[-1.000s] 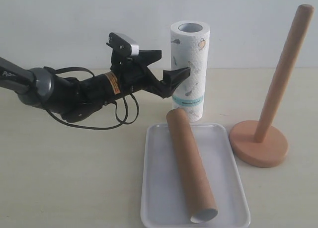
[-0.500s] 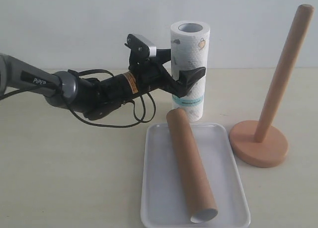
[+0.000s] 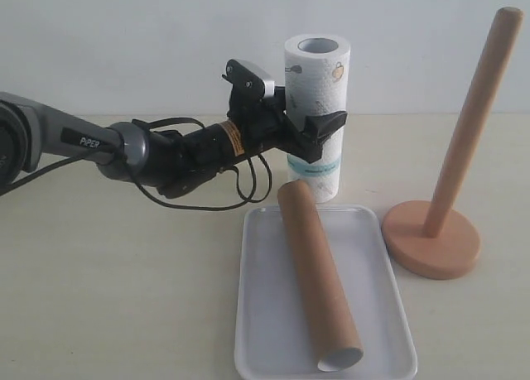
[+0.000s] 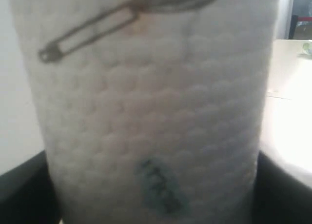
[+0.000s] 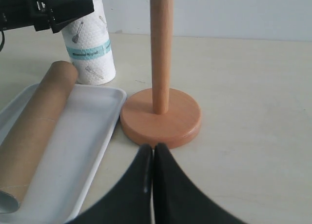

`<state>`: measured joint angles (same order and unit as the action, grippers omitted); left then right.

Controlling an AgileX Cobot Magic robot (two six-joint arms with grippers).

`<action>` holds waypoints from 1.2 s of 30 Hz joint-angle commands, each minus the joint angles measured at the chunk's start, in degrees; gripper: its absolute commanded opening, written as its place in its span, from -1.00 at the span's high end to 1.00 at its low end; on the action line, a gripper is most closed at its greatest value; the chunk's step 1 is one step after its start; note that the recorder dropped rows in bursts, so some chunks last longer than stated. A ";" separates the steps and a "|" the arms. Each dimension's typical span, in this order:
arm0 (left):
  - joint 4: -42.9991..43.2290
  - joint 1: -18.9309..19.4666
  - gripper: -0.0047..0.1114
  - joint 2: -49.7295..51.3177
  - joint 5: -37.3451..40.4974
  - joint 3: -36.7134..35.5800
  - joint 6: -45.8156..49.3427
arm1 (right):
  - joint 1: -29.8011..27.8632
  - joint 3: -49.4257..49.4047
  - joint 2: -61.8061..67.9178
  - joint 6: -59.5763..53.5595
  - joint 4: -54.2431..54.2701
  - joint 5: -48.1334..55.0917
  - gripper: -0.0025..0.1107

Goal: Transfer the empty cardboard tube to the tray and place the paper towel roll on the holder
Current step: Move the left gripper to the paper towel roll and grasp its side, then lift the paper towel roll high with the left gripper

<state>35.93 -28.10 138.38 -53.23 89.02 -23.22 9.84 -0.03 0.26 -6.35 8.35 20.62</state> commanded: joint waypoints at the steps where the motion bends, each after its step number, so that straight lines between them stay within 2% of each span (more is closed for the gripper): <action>1: -0.43 -0.59 0.37 -0.07 -3.49 0.32 -1.14 | -0.16 0.03 -0.26 0.01 -0.04 -0.25 0.96; 3: -0.15 -0.59 0.73 -0.32 -3.99 0.32 -3.97 | -0.16 0.03 -0.26 0.01 -0.04 -0.25 0.96; 4: -0.15 -0.59 0.84 -0.74 -3.99 0.32 -4.02 | -0.16 0.03 -0.26 0.01 -0.04 -0.25 0.96; 8: 3.55 -0.59 0.85 -2.93 -2.87 0.32 -4.15 | -0.16 0.03 -0.26 0.01 -0.04 -0.25 0.96; 13: 10.11 -1.66 0.85 -8.41 2.76 0.32 -4.61 | -0.16 0.03 -0.26 0.01 -0.04 -0.25 0.96; 18: 11.53 -2.45 0.85 -14.01 2.79 0.32 -6.31 | -0.16 0.03 -0.26 0.01 0.07 -0.25 0.96; 22: 12.33 -2.58 0.85 -18.29 2.68 0.32 -13.96 | -0.16 0.03 -0.26 0.01 0.07 -0.25 0.96; 27: 19.65 -2.86 0.85 -22.55 2.68 0.32 -16.85 | -0.16 0.03 -0.26 0.01 0.07 -0.25 0.96; 30: 21.74 -3.98 0.85 -24.33 2.68 0.32 -18.81 | -0.16 0.03 -0.26 0.01 0.07 -0.25 0.96; 36: 20.74 -7.83 0.85 -26.71 2.15 0.32 -18.81 | -0.16 0.03 -0.26 0.01 0.07 -0.25 0.96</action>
<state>57.91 -34.02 113.69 -49.37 89.03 -41.31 9.84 -0.03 0.26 -6.35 8.35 20.62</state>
